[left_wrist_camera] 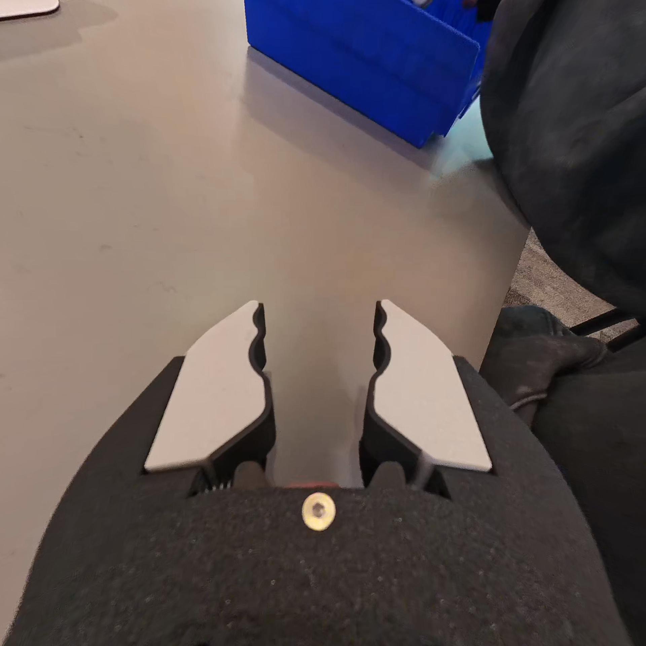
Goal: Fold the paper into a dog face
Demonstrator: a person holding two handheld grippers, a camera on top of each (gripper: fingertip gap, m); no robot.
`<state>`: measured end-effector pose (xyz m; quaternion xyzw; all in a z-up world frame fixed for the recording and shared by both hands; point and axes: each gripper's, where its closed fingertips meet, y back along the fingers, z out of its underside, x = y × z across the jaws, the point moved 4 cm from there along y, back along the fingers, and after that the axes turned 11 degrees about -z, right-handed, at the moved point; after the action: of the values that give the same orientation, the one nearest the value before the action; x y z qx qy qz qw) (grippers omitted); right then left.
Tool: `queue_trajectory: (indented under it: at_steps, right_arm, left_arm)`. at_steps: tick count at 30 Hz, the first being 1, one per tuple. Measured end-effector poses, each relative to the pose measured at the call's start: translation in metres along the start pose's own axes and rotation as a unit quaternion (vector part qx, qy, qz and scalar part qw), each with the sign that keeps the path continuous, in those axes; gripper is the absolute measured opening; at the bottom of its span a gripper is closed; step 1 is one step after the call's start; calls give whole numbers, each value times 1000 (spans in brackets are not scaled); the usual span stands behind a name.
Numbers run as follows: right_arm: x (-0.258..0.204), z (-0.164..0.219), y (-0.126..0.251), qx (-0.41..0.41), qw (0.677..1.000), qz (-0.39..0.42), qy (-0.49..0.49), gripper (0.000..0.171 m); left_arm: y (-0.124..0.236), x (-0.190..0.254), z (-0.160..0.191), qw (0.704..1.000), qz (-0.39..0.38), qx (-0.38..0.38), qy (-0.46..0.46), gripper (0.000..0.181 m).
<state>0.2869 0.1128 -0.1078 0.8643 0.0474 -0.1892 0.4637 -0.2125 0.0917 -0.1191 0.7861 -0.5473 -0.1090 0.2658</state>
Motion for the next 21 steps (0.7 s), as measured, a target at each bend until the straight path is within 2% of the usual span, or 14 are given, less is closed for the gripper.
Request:
queue_trajectory:
  at_steps: [6, 10, 13, 17, 19, 21]
  right_arm:
    - [15, 4, -18, -73, 986, 126, 75, 16]
    - [16, -5, -11, -52, 977, 177, 106, 18]
    - [11, -12, 14, -29, 970, 210, 120, 27]
    - [-24, -16, 90, 93, 954, 246, 145, 27]
    - [-53, -5, 118, 183, 948, 204, 161, 27]
    - [-86, 19, 126, 269, 941, 126, 160, 28]
  left_arm:
    - [-5, 1, 6, 1000, -10, -15, -25, 63]
    - [-1, -2, 3, 999, -28, -1, -33, 64]
    - [6, -12, 0, 998, -50, 8, -29, 64]
    - [34, -34, -7, 995, -99, 15, -19, 62]
    - [55, -46, -10, 992, -126, 25, -17, 62]
    - [74, -56, -12, 986, -159, 34, -21, 63]
